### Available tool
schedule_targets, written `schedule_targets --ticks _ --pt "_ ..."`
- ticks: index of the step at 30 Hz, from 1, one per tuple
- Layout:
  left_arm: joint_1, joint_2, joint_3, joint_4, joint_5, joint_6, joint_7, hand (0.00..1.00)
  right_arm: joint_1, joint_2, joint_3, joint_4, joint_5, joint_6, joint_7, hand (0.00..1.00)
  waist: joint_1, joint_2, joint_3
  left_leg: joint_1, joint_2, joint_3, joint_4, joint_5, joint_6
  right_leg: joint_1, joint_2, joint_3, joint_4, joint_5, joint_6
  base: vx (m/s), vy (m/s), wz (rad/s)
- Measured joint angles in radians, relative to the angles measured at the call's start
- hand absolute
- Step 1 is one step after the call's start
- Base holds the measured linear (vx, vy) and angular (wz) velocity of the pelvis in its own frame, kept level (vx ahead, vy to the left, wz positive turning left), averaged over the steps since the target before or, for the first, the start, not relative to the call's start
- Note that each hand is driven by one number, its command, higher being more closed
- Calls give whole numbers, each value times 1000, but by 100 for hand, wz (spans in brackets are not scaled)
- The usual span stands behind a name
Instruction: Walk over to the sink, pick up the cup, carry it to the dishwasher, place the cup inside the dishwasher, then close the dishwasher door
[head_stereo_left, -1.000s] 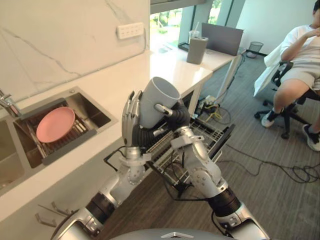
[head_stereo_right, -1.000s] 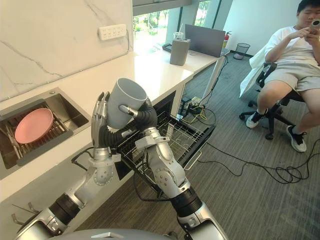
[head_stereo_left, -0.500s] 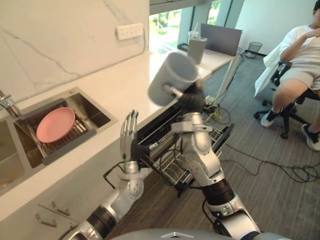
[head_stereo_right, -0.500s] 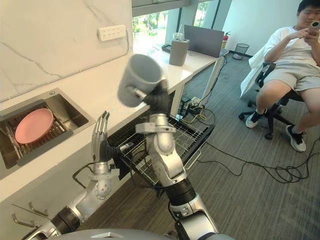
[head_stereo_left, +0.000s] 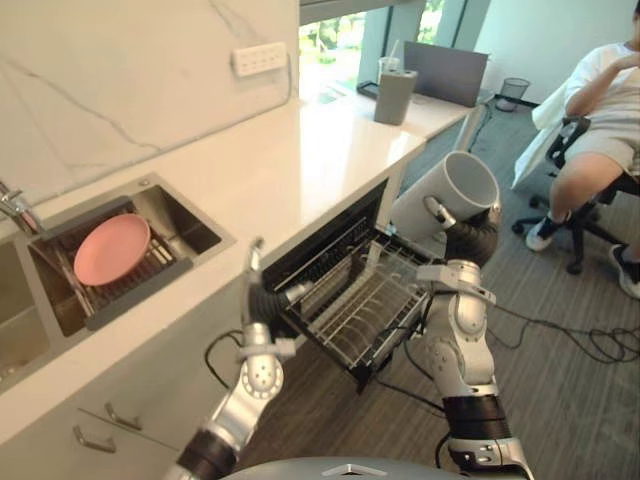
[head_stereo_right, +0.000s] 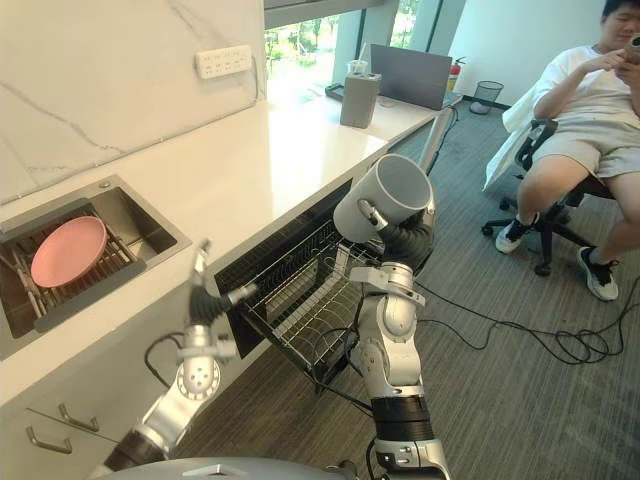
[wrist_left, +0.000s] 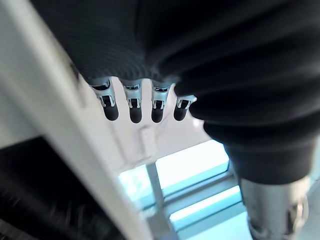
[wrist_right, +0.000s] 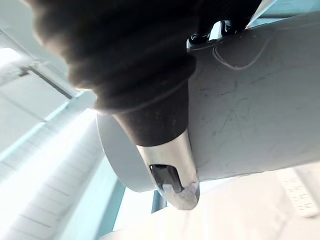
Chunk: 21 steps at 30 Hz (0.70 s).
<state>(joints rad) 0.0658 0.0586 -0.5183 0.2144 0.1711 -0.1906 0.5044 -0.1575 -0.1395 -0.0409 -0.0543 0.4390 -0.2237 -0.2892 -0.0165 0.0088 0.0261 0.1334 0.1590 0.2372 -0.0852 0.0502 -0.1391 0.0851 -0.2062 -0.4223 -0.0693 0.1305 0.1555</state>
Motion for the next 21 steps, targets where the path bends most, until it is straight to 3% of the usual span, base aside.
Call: schedule_targets --ticks 2,4,7,11,14,17,21 --pt "48 -3 -38 112 -115 84 -155 0 0 -32 -31 159 8 39 58 100 13 -9 4 -24 -1 -35 0 4 0 0 0 -12 3 -8 1 18 -2 39" --pt "71 10 -24 253 -138 145 -215 0 -1 -38 -49 273 8 58 92 100 17 -11 6 -38 -1 -52 0 11 -2 5 1 -36 2 -7 -9 22 -4 35" --pt "128 74 29 402 -16 151 -300 0 -14 -55 -51 420 5 61 123 100 27 -12 8 -49 -2 -75 0 12 -3 8 1 -60 1 -6 -10 30 -8 23" --pt "50 110 175 545 84 150 -265 0 -171 -111 -48 603 -16 62 132 100 38 -20 62 -88 -6 -106 0 35 1 3 1 -90 -10 7 -15 -68 4 25" --pt "-21 158 282 626 169 217 -247 0 -347 -189 -39 719 -19 56 165 100 57 -36 164 -162 -4 -131 0 65 1 -51 4 -112 -10 17 -31 -143 3 22" --pt "-17 195 341 658 158 247 -245 0 -419 -228 -38 791 -20 51 179 100 93 -62 228 -202 2 -146 1 79 -2 -83 11 -112 -7 27 -38 -81 -7 15" --pt "-13 214 392 672 129 247 -237 0 -500 -283 -35 859 -19 54 186 100 129 -85 294 -254 12 -181 7 108 -2 -125 19 -100 18 29 -36 12 -11 26"
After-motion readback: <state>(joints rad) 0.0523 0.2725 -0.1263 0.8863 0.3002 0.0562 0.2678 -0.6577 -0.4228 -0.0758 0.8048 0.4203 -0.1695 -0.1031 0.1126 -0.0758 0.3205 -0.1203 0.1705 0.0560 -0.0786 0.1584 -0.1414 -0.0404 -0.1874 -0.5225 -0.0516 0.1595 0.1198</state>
